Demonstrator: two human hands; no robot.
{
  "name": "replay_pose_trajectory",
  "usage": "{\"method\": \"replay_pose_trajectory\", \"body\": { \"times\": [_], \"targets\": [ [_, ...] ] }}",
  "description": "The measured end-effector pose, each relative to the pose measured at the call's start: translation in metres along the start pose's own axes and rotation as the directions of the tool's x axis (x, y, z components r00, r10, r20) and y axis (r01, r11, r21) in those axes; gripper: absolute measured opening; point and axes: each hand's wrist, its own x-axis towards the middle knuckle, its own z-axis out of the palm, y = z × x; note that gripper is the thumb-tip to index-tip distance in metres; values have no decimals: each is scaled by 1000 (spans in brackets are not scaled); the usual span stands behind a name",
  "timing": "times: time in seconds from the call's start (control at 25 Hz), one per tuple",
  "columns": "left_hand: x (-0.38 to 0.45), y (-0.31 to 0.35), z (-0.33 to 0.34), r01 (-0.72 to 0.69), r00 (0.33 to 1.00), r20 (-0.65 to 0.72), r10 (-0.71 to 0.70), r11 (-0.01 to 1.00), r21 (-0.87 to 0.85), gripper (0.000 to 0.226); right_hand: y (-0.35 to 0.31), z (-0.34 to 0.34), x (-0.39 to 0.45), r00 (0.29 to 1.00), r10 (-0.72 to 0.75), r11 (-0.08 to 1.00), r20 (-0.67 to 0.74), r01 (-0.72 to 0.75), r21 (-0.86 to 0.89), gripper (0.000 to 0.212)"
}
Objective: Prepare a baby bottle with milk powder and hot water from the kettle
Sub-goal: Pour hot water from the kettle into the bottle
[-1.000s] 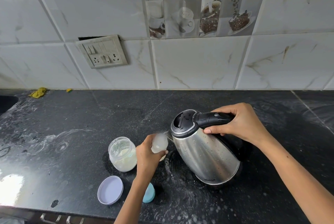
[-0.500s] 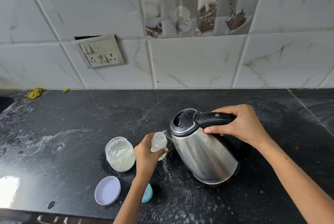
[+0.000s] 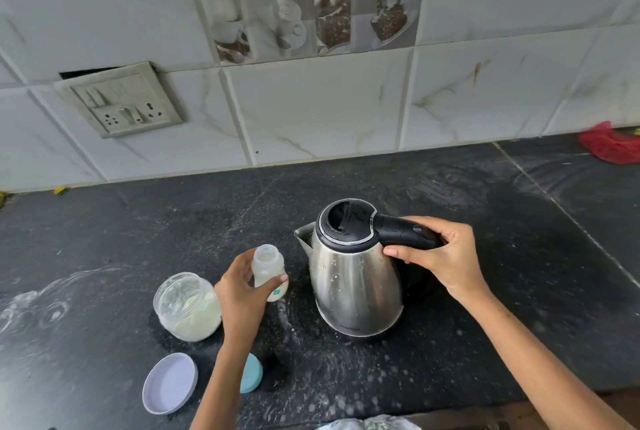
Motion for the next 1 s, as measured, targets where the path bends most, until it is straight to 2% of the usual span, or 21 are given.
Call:
{"method": "replay_pose_trajectory", "body": {
  "times": [0.24,0.32,0.4,0.52,0.6,0.64,0.72,0.84,1.0],
  "targets": [
    [-3,8,-10,-29,1000,-11,29,1000,5,61,12,15,-6,999,1,1000,-41,0,28,44],
    [-4,8,-16,-32,999,-15,32,999,-2,60,9,15,-2,999,6,998,-48,-9,-62,44],
    [-5,8,-24,-32,999,-8,32,999,-9,60,7,12,1,999,-43,970,-32,34,-242,45],
    [-9,11,-41,-32,999,11,32,998,-47,59,-6,14,-7,989,-146,826,-17,112,-553,49],
    [-14,15,-54,-37,999,25,39,998,-56,59,-22,28,-21,938,-347,644,6,243,-725,37],
    [-17,17,-62,-40,999,28,42,998,-55,59,-30,42,-30,894,-447,585,38,325,-743,30],
    [-23,22,-70,-46,999,26,48,997,-61,58,-36,72,-52,828,-554,567,84,449,-690,23],
    [-30,21,-97,-60,998,32,62,996,-69,58,-17,135,-88,842,-481,616,246,524,-588,26],
    [-37,9,-127,-69,993,87,77,993,-91,59,36,200,-135,887,-151,637,437,425,-643,44]
  ]
}}
